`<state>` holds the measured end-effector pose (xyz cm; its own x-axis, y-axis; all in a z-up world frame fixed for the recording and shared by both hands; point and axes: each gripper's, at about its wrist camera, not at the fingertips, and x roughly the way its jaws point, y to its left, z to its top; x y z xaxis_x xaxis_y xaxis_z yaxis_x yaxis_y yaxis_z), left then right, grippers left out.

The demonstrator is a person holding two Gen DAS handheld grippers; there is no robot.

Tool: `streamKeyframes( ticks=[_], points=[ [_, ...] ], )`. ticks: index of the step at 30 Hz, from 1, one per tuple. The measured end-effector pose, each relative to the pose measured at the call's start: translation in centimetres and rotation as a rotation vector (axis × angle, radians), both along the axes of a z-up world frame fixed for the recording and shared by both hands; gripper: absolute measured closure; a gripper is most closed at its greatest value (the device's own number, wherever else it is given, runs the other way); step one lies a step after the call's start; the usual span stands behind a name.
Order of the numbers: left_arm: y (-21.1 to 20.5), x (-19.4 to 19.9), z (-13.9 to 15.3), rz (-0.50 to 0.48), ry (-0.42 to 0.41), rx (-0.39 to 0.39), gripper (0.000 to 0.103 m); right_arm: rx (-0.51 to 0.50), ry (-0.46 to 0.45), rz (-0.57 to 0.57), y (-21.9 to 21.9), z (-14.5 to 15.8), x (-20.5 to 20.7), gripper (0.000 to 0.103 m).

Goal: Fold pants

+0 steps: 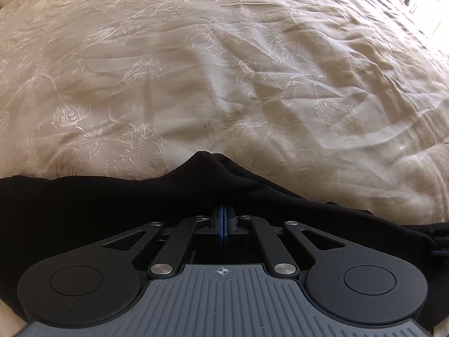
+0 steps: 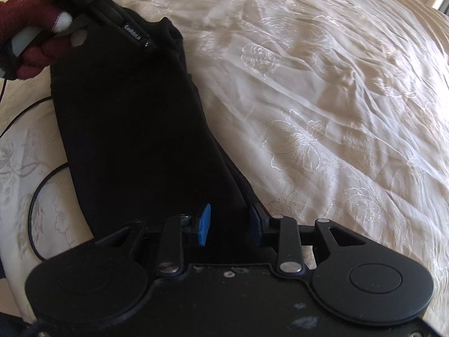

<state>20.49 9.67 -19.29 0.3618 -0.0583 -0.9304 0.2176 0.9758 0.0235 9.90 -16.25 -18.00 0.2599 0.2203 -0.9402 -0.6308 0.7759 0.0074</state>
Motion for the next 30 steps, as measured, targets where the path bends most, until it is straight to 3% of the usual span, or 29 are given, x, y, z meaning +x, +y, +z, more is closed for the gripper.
streamKeyframes(
  ticks=[2, 3, 16, 20, 22, 25, 30],
  points=[
    [-0.1, -0.1, 0.1, 0.004, -0.007, 0.01, 0.1, 0.004, 0.018, 0.03, -0.2, -0.1, 0.2, 0.098],
    [0.0, -0.2, 0.1, 0.008, -0.011, 0.015, 0.1, 0.004, 0.022, 0.032, -0.2, -0.1, 0.2, 0.1],
    [0.6, -0.2, 0.5, 0.023, -0.047, 0.059, 0.1, 0.001, -0.083, -0.014, 0.3, 0.0, 1.1, 0.1],
    [0.8, -0.3, 0.8, -0.005, -0.024, 0.048, 0.1, -0.041, -0.108, 0.054, 0.8, -0.9, 1.6, 0.1],
    [1.1, -0.7, 1.6, -0.013, -0.028, 0.047, 0.1, -0.024, -0.097, 0.047, 0.5, -0.8, 2.1, 0.094],
    [1.3, -1.9, 3.2, -0.019, -0.044, 0.035, 0.1, 0.046, -0.137, -0.084, -1.4, 0.9, 1.7, 0.08],
    [-1.3, -5.0, 5.9, -0.058, -0.065, -0.055, 0.1, 0.122, -0.216, -0.409, -7.3, 4.2, -2.2, 0.078]
  ],
)
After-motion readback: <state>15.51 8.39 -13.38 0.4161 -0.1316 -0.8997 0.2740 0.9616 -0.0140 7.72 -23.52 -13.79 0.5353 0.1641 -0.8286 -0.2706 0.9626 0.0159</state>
